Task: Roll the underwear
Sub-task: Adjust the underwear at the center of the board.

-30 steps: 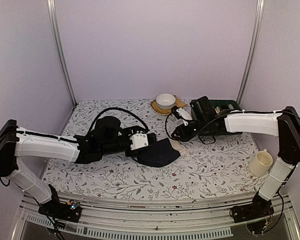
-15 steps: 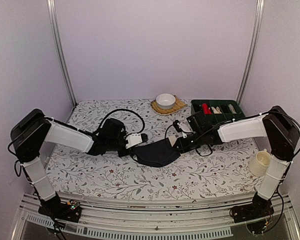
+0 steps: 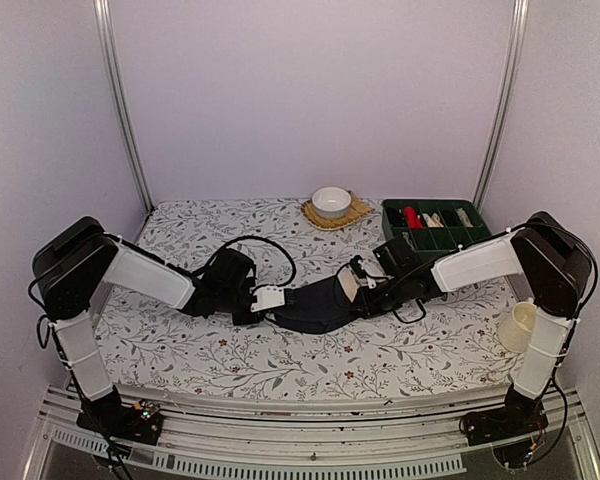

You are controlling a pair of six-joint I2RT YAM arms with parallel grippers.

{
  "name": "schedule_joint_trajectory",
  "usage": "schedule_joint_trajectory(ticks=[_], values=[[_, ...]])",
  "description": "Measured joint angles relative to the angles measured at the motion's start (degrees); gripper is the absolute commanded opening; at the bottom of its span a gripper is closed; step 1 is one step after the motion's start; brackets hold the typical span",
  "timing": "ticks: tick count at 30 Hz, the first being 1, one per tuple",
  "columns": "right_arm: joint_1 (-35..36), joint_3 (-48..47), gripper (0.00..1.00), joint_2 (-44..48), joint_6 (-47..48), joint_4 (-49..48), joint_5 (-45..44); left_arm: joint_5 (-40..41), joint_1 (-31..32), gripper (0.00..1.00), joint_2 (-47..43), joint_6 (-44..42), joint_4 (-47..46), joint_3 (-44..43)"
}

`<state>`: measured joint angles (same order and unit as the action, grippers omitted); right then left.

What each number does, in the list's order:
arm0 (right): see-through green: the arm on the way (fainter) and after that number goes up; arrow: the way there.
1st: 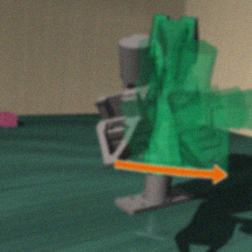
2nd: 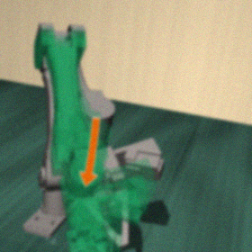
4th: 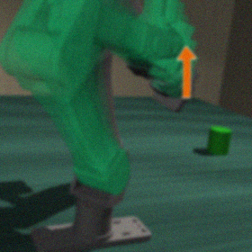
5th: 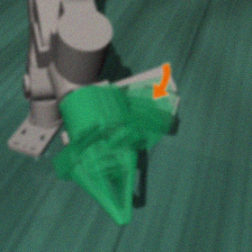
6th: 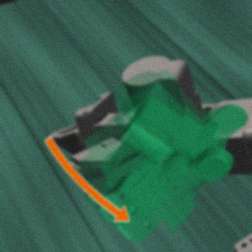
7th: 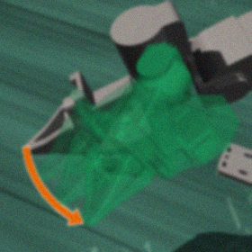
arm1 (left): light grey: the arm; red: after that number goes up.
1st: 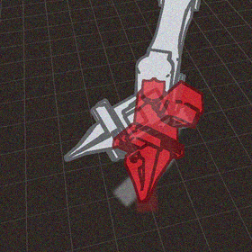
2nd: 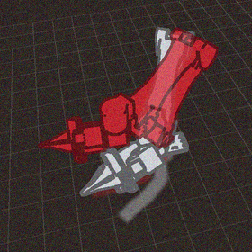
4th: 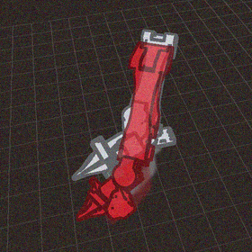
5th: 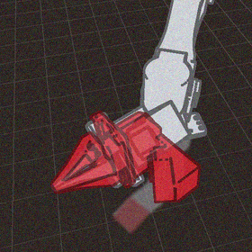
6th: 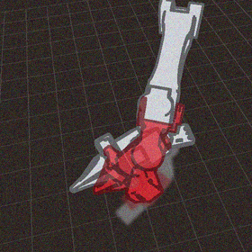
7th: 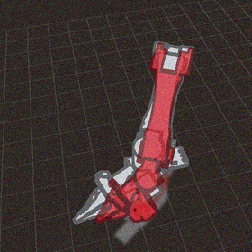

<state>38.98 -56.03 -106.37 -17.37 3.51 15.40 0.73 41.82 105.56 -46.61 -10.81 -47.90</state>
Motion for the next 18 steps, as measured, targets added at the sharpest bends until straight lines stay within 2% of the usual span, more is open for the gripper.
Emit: schedule_joint_trajectory(ticks=[7,13,18], values=[[-1.9,1.2,0.06,-0.6,-2.2,-1.9,2.3,3.8,1.2,0.09,1.0,-2.3,-0.1,-1.0],[-2.0,0.5,0.11,-0.3,-2.0,-0.7,4.9,4.6,1.4,0.39,-0.8,-2.1,1.1,-1.0],[-1.9,-3.6,0.16,3.6,-1.2,3.3,5.0,2.9,1.4,0.42,-5.8,-1.1,5.3,-1.4]])
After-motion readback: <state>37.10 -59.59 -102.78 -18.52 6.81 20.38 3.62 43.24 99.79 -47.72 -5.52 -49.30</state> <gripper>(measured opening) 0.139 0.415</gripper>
